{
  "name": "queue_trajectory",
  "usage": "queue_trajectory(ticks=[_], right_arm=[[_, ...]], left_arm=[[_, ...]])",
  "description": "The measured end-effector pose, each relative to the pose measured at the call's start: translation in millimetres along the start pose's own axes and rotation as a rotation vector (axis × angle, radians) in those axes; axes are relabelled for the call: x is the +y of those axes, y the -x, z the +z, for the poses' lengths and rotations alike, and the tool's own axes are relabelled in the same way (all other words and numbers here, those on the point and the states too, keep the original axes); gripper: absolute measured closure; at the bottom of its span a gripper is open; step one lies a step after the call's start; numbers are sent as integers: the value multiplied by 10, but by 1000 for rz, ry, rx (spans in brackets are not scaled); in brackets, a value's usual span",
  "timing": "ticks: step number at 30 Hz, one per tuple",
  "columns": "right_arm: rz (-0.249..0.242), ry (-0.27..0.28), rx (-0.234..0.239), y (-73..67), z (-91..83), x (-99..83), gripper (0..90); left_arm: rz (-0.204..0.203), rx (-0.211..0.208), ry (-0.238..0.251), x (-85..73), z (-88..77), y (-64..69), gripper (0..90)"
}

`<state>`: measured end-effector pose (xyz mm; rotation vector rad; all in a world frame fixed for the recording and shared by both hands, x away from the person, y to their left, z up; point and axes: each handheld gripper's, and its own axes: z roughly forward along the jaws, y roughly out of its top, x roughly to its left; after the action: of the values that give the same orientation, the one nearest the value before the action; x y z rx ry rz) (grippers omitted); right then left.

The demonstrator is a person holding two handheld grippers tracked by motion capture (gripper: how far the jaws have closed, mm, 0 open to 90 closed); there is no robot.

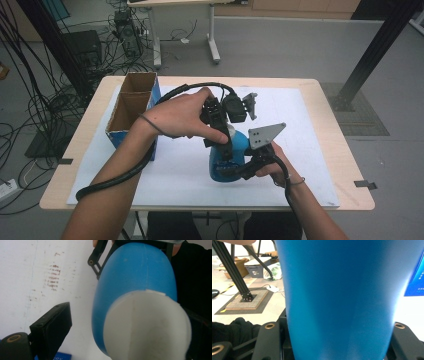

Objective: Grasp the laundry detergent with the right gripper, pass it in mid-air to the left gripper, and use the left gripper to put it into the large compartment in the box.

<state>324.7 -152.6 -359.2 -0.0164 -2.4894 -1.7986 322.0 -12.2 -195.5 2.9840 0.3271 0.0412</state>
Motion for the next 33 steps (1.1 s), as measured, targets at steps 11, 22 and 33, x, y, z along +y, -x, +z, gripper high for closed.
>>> queue_trajectory(ticks=[11,22,33], right_arm=[[1,-1,1,-1,5,0,417],[0,-2,0,-3,-1,-1,417],[-1,-4,-4,-7,2,1,417]], left_arm=[[0,-2,2,-3,-10,-5,89],[0,-3,-1,2,-8,-1,89],[4,1,2,-2,-5,4,88]])
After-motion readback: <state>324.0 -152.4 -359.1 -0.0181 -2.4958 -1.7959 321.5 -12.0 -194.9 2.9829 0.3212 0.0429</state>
